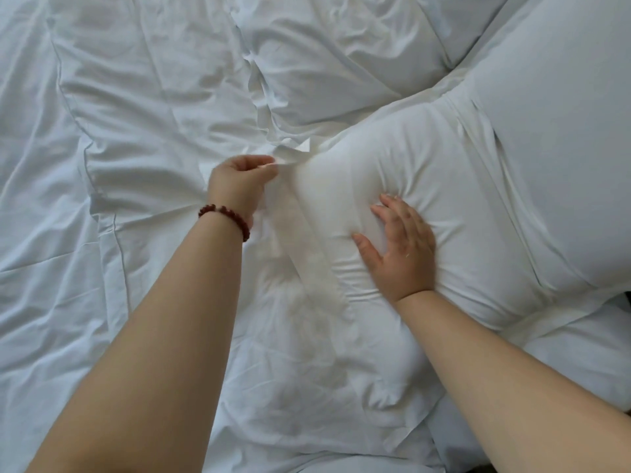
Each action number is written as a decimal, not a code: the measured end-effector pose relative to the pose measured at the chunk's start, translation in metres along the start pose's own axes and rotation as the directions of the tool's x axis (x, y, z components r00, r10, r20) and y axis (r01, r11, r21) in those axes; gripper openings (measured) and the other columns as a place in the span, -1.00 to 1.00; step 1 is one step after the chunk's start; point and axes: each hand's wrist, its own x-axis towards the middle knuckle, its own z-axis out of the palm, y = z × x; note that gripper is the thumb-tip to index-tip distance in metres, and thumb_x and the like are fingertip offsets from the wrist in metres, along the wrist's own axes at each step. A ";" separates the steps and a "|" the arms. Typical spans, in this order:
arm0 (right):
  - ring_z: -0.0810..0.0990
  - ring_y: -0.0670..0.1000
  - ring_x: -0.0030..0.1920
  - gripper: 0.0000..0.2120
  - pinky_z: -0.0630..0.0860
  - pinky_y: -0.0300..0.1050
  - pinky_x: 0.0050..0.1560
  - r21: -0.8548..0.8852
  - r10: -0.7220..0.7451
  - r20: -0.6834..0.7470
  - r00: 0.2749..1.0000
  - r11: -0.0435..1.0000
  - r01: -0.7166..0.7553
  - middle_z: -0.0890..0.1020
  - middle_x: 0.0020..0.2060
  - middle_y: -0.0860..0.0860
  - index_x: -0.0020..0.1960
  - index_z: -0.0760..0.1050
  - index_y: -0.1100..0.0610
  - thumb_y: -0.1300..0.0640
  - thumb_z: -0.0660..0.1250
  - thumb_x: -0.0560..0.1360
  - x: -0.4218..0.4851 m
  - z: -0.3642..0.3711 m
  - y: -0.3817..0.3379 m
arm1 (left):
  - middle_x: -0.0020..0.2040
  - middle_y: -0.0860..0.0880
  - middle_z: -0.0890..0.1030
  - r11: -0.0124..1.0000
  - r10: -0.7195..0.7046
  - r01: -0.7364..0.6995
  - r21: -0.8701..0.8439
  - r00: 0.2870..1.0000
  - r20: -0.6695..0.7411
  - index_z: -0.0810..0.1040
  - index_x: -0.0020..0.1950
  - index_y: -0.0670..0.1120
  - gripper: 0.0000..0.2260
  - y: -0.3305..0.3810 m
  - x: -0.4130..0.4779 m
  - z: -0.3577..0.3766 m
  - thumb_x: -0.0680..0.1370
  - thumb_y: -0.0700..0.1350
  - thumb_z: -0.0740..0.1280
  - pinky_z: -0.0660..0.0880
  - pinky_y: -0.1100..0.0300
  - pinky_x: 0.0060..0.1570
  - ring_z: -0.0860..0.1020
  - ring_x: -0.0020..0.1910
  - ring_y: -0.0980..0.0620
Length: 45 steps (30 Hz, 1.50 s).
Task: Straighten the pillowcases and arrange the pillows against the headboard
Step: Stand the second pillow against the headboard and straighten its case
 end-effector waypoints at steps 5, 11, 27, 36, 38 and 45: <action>0.48 0.09 0.35 -0.57 0.37 0.01 0.33 0.001 0.001 0.005 1.000 1.000 -0.001 0.54 0.31 0.07 0.24 0.54 0.15 -0.13 0.32 0.53 -0.001 0.001 0.000 | -0.09 -0.11 0.71 0.965 -0.220 0.222 -0.142 0.975 0.034 0.62 0.03 -0.18 -0.80 0.004 0.005 0.007 0.46 -0.16 0.51 0.65 0.06 -0.20 0.71 -0.17 -0.08; 0.48 0.09 0.34 -0.57 0.37 0.00 0.32 0.012 0.012 0.019 1.000 1.000 -0.012 0.54 0.31 0.06 0.24 0.53 0.14 -0.15 0.29 0.53 0.000 -0.001 0.000 | -0.06 -0.03 0.69 0.988 -0.119 0.095 -0.121 0.969 -0.217 0.64 -0.04 -0.06 -0.86 -0.006 0.001 0.009 0.41 -0.12 0.48 0.63 -0.01 0.04 0.67 -0.07 -0.04; 0.21 0.20 0.51 -0.46 0.02 0.29 0.45 -0.287 0.279 0.053 0.959 0.924 -0.253 0.28 0.50 0.14 0.46 0.36 0.01 -0.17 0.20 0.54 -0.022 -0.064 0.023 | 0.60 0.02 -0.28 0.210 0.373 -0.544 0.812 0.813 0.448 -0.17 0.60 0.13 -0.41 -0.065 -0.082 0.110 0.62 0.25 -0.07 -0.38 0.01 0.48 -0.35 0.55 -0.04; 0.26 0.16 0.48 -0.44 0.15 0.20 0.43 -0.142 0.383 0.186 0.905 0.922 -0.361 0.29 0.51 0.10 0.48 0.32 -0.07 -0.22 0.06 0.53 -0.023 -0.091 0.042 | 0.59 0.00 -0.34 0.177 0.224 -0.497 0.849 0.861 0.457 -0.24 0.59 0.12 -0.41 -0.040 -0.117 0.132 0.63 0.24 -0.09 -0.35 -0.11 0.49 -0.38 0.54 -0.08; 0.47 0.24 0.30 -0.52 0.37 0.12 0.29 -0.031 0.417 0.043 0.908 0.909 -0.416 0.50 0.33 0.18 0.32 0.52 0.08 -0.15 0.15 0.54 -0.032 -0.112 0.057 | 0.59 0.03 -0.34 0.154 0.266 -0.608 0.779 0.784 0.560 -0.24 0.58 0.17 -0.42 -0.049 -0.155 0.144 0.63 0.25 -0.07 -0.35 -0.10 0.48 -0.39 0.53 -0.07; 0.28 0.17 0.42 -0.36 0.22 0.00 0.40 0.305 0.723 -0.219 0.656 0.689 -0.657 0.32 0.42 0.17 0.43 0.34 0.13 -0.19 0.33 0.47 -0.047 -0.182 0.097 | 0.55 0.01 -0.43 -0.038 0.154 -0.636 0.771 0.758 0.634 -0.32 0.55 0.23 -0.40 -0.083 -0.197 0.180 0.59 0.33 -0.13 -0.38 -0.22 0.45 -0.47 0.49 -0.12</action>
